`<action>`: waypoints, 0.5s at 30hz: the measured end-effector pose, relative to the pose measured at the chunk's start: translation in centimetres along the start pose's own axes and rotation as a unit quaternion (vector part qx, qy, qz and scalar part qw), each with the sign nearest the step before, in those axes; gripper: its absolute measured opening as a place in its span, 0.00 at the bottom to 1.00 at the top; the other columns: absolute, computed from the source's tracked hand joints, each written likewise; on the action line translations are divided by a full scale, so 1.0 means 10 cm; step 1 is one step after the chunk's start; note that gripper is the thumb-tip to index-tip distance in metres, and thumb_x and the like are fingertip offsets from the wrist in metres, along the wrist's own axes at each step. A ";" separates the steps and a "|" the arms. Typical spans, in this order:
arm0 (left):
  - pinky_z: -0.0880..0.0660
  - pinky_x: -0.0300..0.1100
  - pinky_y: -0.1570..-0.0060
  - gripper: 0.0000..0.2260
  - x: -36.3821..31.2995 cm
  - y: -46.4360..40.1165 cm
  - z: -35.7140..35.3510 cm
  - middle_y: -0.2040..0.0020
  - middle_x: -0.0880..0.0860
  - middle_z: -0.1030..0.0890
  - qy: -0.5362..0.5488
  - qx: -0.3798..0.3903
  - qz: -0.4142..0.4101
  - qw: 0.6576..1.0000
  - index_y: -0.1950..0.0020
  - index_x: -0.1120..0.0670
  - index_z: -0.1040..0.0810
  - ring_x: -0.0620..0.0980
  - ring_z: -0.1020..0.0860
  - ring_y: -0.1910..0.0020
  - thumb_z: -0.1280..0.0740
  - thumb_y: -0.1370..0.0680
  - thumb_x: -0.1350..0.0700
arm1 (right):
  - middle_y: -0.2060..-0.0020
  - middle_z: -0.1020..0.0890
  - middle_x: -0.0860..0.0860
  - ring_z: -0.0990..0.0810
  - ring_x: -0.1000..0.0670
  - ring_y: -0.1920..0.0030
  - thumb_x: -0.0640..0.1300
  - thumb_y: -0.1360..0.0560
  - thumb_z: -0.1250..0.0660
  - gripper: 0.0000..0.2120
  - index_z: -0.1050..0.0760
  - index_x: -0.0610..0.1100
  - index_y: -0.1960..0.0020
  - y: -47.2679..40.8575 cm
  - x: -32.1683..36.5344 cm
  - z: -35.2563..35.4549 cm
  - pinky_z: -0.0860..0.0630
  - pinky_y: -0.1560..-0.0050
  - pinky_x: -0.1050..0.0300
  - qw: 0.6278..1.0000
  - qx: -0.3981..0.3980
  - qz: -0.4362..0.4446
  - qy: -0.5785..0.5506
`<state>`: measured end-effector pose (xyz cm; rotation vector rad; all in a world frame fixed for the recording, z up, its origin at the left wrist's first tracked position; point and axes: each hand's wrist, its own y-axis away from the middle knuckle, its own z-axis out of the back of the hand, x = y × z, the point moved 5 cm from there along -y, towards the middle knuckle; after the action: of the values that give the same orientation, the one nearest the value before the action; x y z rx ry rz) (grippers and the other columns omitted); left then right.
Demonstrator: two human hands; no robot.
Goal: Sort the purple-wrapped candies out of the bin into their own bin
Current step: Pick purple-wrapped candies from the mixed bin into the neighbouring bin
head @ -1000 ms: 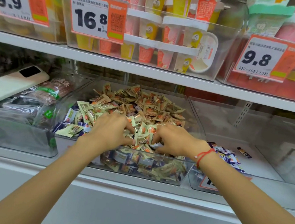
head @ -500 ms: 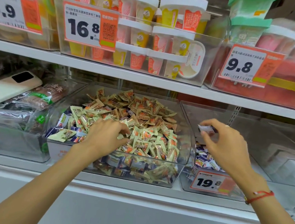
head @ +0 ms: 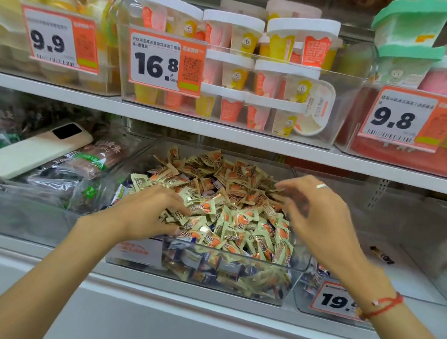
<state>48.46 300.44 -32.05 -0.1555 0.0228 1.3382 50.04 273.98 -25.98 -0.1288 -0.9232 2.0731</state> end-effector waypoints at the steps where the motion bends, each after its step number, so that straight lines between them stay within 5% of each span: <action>1: 0.33 0.46 0.36 0.17 0.00 0.01 0.00 0.35 0.42 0.26 0.006 -0.006 0.004 1.000 0.37 0.39 0.25 0.45 0.31 0.34 0.30 0.26 0.44 | 0.57 0.21 0.62 0.24 0.63 0.56 0.39 0.25 0.32 0.12 0.20 0.52 0.45 -0.06 0.18 -0.15 0.29 0.58 0.65 0.996 0.077 0.030 -0.045; 5: 0.26 0.41 0.54 0.15 0.04 0.09 0.10 0.42 0.41 0.21 -0.037 -0.091 0.067 0.993 0.38 0.38 0.25 0.45 0.24 0.42 0.33 0.24 0.43 | 0.51 0.18 0.59 0.27 0.69 0.57 0.45 0.25 0.30 0.13 0.19 0.53 0.41 -0.15 0.73 -0.87 0.35 0.56 0.73 0.931 0.322 0.131 -0.116; 8: 0.26 0.42 0.54 0.16 0.07 0.17 0.13 0.40 0.41 0.22 -0.064 -0.147 0.097 0.982 0.35 0.38 0.28 0.45 0.22 0.43 0.36 0.23 0.41 | 0.48 0.23 0.58 0.29 0.66 0.54 0.49 0.25 0.30 0.18 0.23 0.53 0.36 -0.23 0.85 -1.21 0.34 0.52 0.72 0.907 0.375 0.148 -0.119; 12: 0.24 0.44 0.54 0.17 0.13 0.24 0.13 0.41 0.44 0.19 -0.036 -0.174 0.137 0.975 0.34 0.38 0.29 0.48 0.20 0.48 0.36 0.23 0.41 | 0.41 0.23 0.50 0.26 0.50 0.43 0.55 0.26 0.30 0.21 0.25 0.53 0.35 -0.28 0.83 -1.39 0.26 0.43 0.49 0.889 0.427 0.155 -0.057; 15: 0.27 0.44 0.52 0.17 0.16 0.28 0.12 0.40 0.45 0.20 0.010 -0.148 0.142 0.979 0.32 0.39 0.29 0.49 0.22 0.43 0.37 0.22 0.44 | 0.42 0.20 0.50 0.24 0.50 0.43 0.51 0.25 0.32 0.17 0.25 0.49 0.37 -0.29 0.86 -1.38 0.25 0.43 0.49 0.898 0.399 0.185 -0.015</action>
<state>46.00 302.75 -31.27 -0.4298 -0.1435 1.6205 51.89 289.15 -32.10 0.1798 0.0056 2.6503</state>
